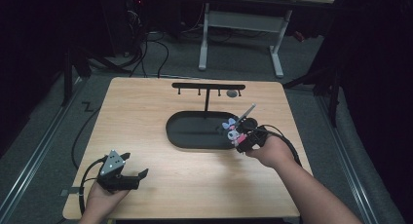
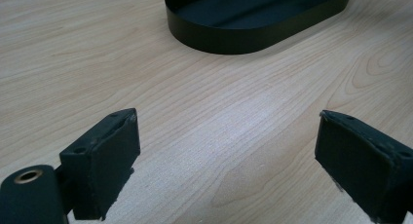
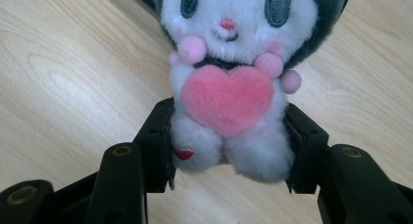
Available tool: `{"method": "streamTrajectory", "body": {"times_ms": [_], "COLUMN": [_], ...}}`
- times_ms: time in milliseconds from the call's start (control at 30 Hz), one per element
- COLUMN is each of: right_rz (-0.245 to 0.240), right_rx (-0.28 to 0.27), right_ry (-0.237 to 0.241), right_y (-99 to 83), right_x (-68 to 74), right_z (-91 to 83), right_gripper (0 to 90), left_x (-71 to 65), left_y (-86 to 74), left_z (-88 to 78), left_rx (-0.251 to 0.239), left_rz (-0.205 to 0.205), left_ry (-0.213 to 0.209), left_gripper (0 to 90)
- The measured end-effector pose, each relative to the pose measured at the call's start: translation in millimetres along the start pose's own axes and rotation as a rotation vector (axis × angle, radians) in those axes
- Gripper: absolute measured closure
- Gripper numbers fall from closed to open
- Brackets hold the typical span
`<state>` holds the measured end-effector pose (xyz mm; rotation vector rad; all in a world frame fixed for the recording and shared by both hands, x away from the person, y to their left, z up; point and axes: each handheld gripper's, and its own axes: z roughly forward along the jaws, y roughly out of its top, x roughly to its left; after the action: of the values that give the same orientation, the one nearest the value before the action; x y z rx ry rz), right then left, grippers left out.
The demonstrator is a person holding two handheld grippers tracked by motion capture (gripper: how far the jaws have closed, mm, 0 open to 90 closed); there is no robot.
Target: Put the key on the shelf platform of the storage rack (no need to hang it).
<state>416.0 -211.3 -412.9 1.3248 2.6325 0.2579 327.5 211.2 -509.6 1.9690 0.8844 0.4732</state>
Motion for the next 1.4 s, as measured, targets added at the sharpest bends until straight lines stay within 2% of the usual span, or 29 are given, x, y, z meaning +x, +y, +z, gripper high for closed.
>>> {"method": "streamTrajectory", "body": {"times_ms": [300, 333, 467, 500, 533, 767, 967, 1067, 1100, 1200, 1400], "right_rz": [0.002, -0.015, -0.01, 0.009, -0.004, 0.007, -0.016, -0.002, -0.019, 0.004, -0.01], "right_rx": [-0.006, -0.01, -0.013, -0.007, -0.008, -0.008, -0.01, -0.003, -0.006, 0.003, 0.005], "right_ry": [-0.005, -0.005, 0.002, 0.005, 0.003, 0.008, -0.004, -0.007, -0.01, -0.01, -0.018], "right_y": [22.9, 25.9, 35.0, 38.5, 40.4, 49.1, 57.8, 61.8, 63.1, 65.3, 67.2], "right_x": [-0.5, -1.5, -2.5, -2.0, -3.2, -4.0, -2.3, -1.7, -2.8, -1.6, -3.6], "right_z": [8.0, 10.1, 17.5, 21.2, 23.2, 30.3, 32.3, 33.0, 34.1, 35.2, 40.0], "right_gripper": [47.6, 47.6, 47.6, 47.6, 47.6, 47.6, 47.6, 47.6, 47.6, 47.5, 47.5], "left_x": [0.3, 0.6, 1.1, 1.3, 1.5, 1.8, 1.8, 0.9, 0.7, 1.1, 0.4], "left_y": [-0.1, -0.1, -0.5, -0.5, -0.5, -0.5, -0.3, -0.2, -0.3, -0.3, -0.1], "left_z": [0.3, 0.3, 0.0, -0.2, -0.5, -0.1, 0.1, 0.7, 0.8, 0.2, 0.7], "left_rx": [0.004, 0.003, 0.003, 0.002, 0.003, -0.002, -0.006, -0.004, -0.005, -0.007, -0.003], "left_rz": [0.003, 0.003, 0.003, 0.002, 0.001, 0.0, -0.001, 0.006, 0.007, 0.006, 0.016], "left_ry": [0.0, 0.0, 0.001, 0.001, 0.0, -0.003, -0.004, -0.005, -0.004, -0.003, -0.001], "left_gripper": [9.8, 9.8, 9.8, 9.8, 9.8, 9.9, 10.0, 10.1, 10.1, 10.1, 10.1]}}
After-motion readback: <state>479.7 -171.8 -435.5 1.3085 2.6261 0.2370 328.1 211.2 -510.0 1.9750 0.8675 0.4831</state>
